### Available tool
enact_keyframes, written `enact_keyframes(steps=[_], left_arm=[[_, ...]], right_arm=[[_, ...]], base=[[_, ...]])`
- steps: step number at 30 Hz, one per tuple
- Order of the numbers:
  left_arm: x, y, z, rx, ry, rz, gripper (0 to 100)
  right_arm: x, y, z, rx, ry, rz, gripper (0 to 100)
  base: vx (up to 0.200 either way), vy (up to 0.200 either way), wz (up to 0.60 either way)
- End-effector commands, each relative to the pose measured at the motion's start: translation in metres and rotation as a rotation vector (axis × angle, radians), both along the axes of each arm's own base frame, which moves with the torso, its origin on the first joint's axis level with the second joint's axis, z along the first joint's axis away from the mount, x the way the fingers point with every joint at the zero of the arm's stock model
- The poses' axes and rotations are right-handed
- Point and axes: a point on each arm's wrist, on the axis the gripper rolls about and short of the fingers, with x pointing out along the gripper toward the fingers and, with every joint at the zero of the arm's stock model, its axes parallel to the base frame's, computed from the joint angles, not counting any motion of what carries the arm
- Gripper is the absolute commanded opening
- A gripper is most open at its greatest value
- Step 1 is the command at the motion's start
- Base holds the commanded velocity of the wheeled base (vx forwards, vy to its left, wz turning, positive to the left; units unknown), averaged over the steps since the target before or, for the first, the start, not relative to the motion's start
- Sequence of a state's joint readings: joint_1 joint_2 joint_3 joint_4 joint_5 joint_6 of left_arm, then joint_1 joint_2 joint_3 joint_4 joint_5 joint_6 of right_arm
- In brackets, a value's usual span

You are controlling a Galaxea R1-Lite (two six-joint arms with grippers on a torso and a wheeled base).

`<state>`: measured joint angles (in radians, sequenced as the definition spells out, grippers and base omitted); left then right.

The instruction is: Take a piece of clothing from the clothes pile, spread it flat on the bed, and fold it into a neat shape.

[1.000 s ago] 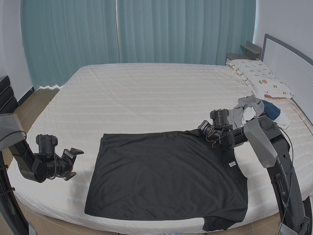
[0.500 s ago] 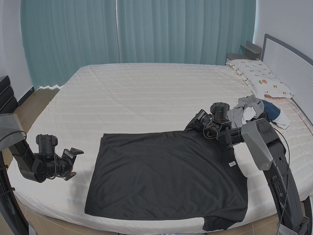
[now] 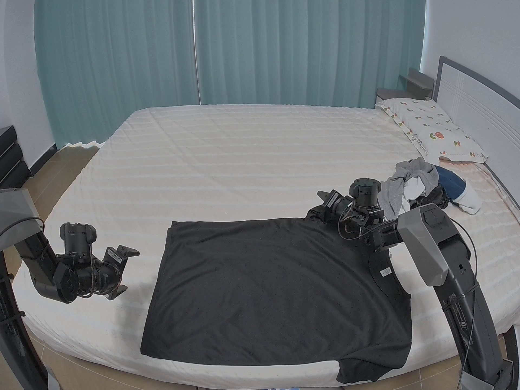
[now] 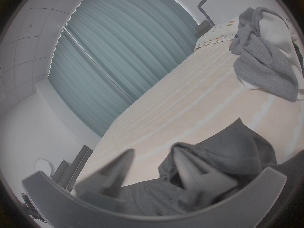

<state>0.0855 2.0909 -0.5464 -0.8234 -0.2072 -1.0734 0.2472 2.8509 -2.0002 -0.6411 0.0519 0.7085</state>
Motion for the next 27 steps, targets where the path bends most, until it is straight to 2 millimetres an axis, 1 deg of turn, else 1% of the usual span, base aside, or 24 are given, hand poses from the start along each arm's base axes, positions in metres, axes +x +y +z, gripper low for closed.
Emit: enact_keyframes(steps=[1, 4, 6, 8, 11, 12, 13, 14, 15, 16, 17, 18, 19, 20, 21, 27], left_arm=[[0.000, 0.000, 0.000, 0.000, 0.001, 0.001, 100], [0.000, 0.000, 0.000, 0.000, 0.001, 0.001, 100], [0.000, 0.000, 0.000, 0.000, 0.001, 0.001, 100], [0.000, 0.000, 0.000, 0.000, 0.001, 0.001, 100], [0.000, 0.000, 0.000, 0.000, 0.001, 0.001, 100], [0.000, 0.000, 0.000, 0.000, 0.001, 0.001, 100], [0.000, 0.000, 0.000, 0.000, 0.001, 0.001, 100], [0.000, 0.000, 0.000, 0.000, 0.001, 0.001, 100], [0.000, 0.000, 0.000, 0.000, 0.001, 0.001, 100], [0.000, 0.000, 0.000, 0.000, 0.001, 0.001, 100], [0.000, 0.000, 0.000, 0.000, 0.001, 0.001, 100], [0.000, 0.000, 0.000, 0.000, 0.001, 0.001, 100], [0.000, 0.000, 0.000, 0.000, 0.001, 0.001, 100], [0.000, 0.000, 0.000, 0.000, 0.001, 0.001, 100], [0.000, 0.000, 0.000, 0.000, 0.001, 0.001, 100], [0.000, 0.000, 0.000, 0.000, 0.001, 0.001, 100]], right_arm=[[-0.005, -0.008, 0.030, -0.008, 0.020, -0.005, 100], [-0.024, -0.015, 0.060, -0.001, 0.044, 0.053, 100], [-0.036, -0.020, 0.073, -0.004, 0.062, 0.103, 100], [-0.043, -0.031, 0.079, -0.031, 0.071, 0.114, 100], [-0.046, -0.044, 0.075, -0.082, 0.083, 0.104, 100], [-0.048, -0.052, 0.069, -0.095, 0.103, 0.091, 100], [-0.049, -0.056, 0.066, -0.097, 0.116, 0.082, 100], [-0.049, -0.056, 0.066, -0.097, 0.116, 0.082, 100], [-0.049, -0.067, 0.062, -0.099, 0.131, 0.060, 100], [-0.049, -0.074, 0.060, -0.099, 0.138, 0.047, 100], [-0.048, -0.074, 0.059, -0.099, 0.140, 0.045, 100], [-0.047, -0.084, 0.056, -0.098, 0.148, 0.029, 100], [-0.047, -0.084, 0.056, -0.098, 0.148, 0.029, 100], [-0.045, -0.095, 0.052, -0.098, 0.174, 0.014, 100], [-0.045, -0.100, 0.048, -0.098, 0.201, 0.009, 100], [-0.041, -0.119, 0.023, -0.096, 0.265, -0.024, 100]], base=[[0.000, 0.000, 0.00], [0.000, 0.000, 0.00], [0.000, 0.000, 0.00], [0.000, 0.000, 0.00], [0.000, 0.000, 0.00], [0.000, 0.000, 0.00], [0.000, 0.000, 0.00], [0.000, 0.000, 0.00], [0.000, 0.000, 0.00], [0.000, 0.000, 0.00], [0.000, 0.000, 0.00], [0.000, 0.000, 0.00], [0.000, 0.000, 0.00], [0.000, 0.000, 0.00], [0.000, 0.000, 0.00], [0.000, 0.000, 0.00]])
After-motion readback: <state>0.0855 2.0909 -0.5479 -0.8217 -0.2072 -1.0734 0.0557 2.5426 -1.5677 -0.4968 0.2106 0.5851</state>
